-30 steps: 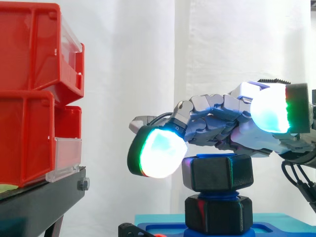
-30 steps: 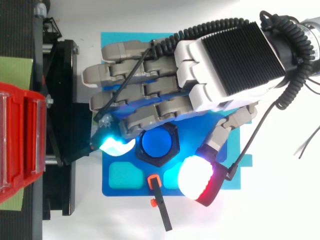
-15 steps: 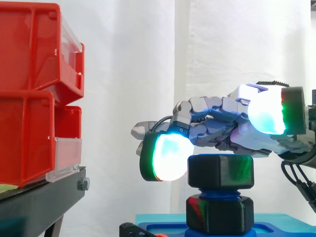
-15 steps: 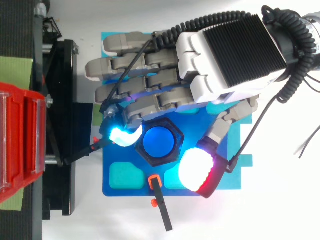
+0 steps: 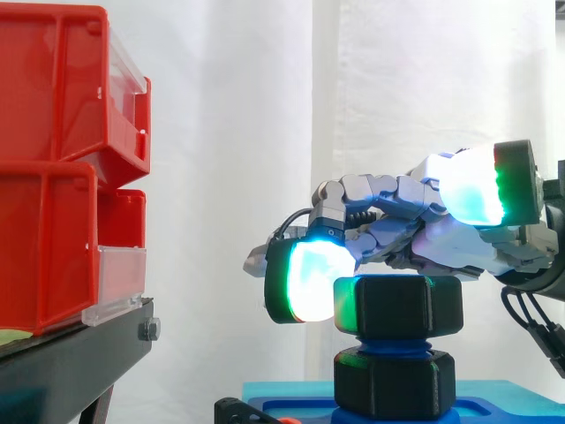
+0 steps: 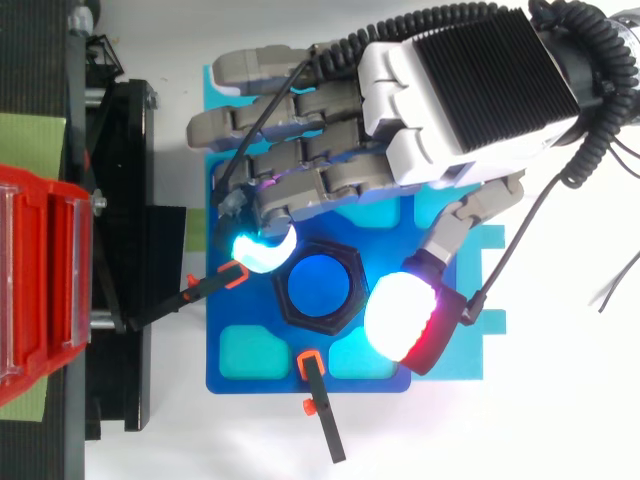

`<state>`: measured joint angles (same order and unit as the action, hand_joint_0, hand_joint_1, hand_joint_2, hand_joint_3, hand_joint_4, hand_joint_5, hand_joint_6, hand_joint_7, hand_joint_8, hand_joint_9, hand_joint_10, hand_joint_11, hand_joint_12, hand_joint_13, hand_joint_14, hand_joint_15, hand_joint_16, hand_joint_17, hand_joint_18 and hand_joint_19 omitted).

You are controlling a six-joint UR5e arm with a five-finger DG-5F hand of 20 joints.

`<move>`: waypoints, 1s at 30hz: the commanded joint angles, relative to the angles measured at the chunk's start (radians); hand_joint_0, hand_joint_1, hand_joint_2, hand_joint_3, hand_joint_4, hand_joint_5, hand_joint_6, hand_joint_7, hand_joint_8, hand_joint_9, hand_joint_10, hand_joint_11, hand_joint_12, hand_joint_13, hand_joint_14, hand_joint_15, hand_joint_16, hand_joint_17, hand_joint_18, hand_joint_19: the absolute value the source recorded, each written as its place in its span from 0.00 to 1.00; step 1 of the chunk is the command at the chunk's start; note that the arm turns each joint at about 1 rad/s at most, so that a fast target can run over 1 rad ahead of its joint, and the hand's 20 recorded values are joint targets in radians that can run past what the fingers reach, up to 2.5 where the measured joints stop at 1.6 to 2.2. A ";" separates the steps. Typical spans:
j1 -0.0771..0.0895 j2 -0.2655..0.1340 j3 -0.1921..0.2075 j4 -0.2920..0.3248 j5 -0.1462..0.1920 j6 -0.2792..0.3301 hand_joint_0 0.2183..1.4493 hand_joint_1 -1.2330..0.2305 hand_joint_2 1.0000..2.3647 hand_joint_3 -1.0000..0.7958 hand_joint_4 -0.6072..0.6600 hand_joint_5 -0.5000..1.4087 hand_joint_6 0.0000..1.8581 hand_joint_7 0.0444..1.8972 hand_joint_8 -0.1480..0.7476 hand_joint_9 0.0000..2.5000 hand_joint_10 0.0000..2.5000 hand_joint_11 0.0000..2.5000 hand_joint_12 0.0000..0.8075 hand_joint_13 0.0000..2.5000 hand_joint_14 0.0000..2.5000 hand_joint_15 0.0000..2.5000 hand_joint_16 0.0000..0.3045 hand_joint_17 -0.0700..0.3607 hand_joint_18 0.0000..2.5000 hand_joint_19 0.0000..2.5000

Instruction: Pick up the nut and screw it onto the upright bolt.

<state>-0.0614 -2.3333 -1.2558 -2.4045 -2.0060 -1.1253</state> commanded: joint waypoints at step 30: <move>-0.057 0.002 0.049 -0.016 -0.100 0.053 0.22 0.76 0.00 0.28 0.50 0.31 0.27 0.74 0.28 0.55 0.00 0.00 0.20 0.28 0.00 0.00 0.05 0.25 0.20 0.00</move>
<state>-0.1083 -2.3320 -1.2228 -2.4194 -2.0864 -1.0872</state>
